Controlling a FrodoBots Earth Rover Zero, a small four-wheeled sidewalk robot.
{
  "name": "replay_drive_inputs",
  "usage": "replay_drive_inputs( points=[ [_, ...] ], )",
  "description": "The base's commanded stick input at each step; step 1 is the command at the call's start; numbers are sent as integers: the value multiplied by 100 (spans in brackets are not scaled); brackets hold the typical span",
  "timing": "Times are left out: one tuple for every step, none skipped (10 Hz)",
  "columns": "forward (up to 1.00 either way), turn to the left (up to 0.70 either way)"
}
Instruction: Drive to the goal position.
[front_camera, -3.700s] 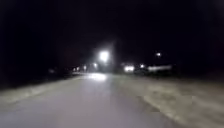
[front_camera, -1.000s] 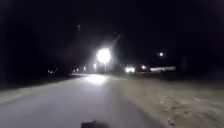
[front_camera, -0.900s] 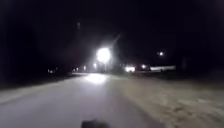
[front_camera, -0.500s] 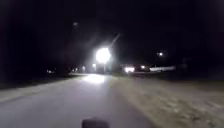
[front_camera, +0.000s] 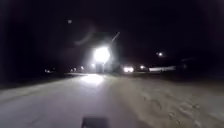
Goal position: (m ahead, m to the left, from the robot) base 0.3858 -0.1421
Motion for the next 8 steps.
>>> replay_drive_inputs(
  points=[
    [43, 0],
    [35, 0],
    [27, 0],
    [19, 0],
    [11, 0],
    [3, 0],
    [0, 0],
    [0, 0]
  ],
)
